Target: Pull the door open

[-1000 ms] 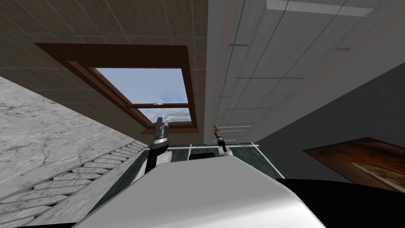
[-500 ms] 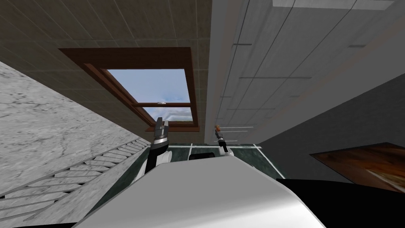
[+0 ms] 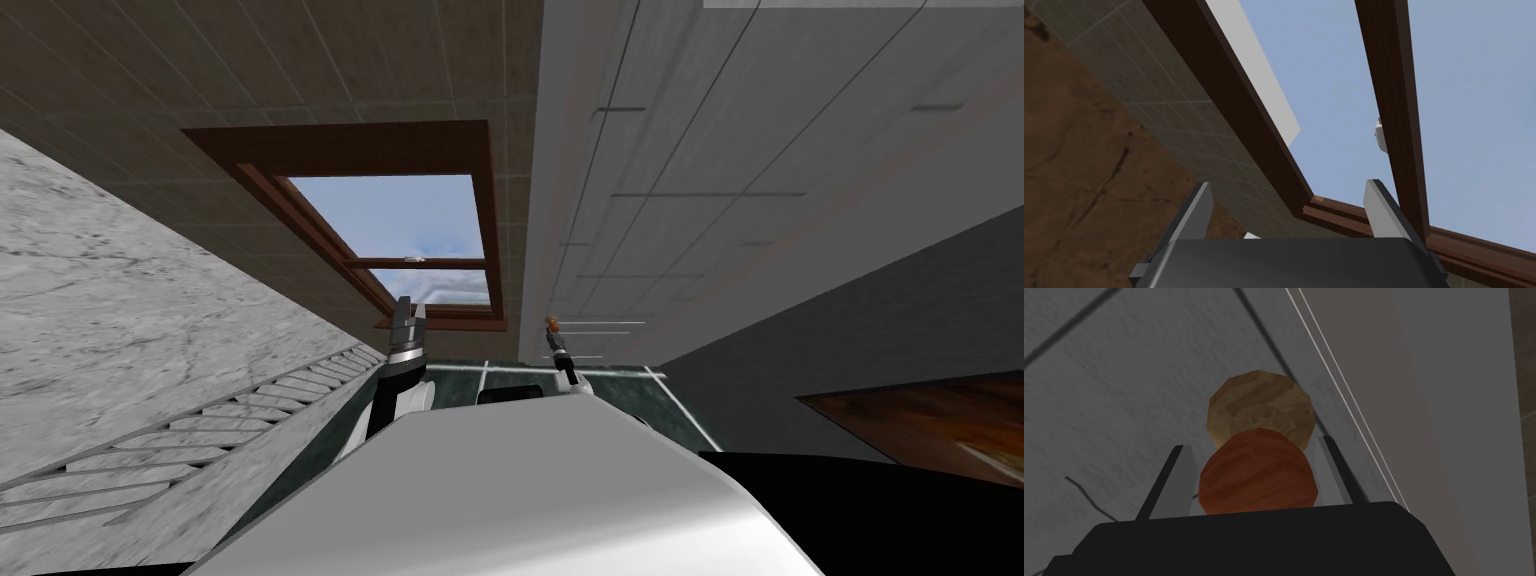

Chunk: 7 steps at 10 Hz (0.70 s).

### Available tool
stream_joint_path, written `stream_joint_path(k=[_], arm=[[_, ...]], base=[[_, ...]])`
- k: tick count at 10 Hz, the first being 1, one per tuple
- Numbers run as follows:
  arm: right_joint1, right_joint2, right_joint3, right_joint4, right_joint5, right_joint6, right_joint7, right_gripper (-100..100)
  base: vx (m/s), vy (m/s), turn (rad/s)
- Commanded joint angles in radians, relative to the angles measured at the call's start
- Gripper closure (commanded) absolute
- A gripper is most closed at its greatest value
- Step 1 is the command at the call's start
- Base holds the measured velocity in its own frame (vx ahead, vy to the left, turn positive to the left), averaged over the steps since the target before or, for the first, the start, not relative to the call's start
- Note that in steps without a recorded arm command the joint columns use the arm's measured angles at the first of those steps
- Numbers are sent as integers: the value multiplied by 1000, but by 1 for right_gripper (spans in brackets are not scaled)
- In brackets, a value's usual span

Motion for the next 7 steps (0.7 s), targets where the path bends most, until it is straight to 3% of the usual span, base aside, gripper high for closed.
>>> stream_joint_path(k=[1, 5, 7], arm=[[3, -10, -3, -9, -14, 2, -41, 100], [6, -25, 7, -6, -50, 0, -145, 100], [6, -25, 7, -6, -50, 0, -162, 100]], base=[[-10, 3, 56], [-25, 1, 80], [-14, 5, 21]])
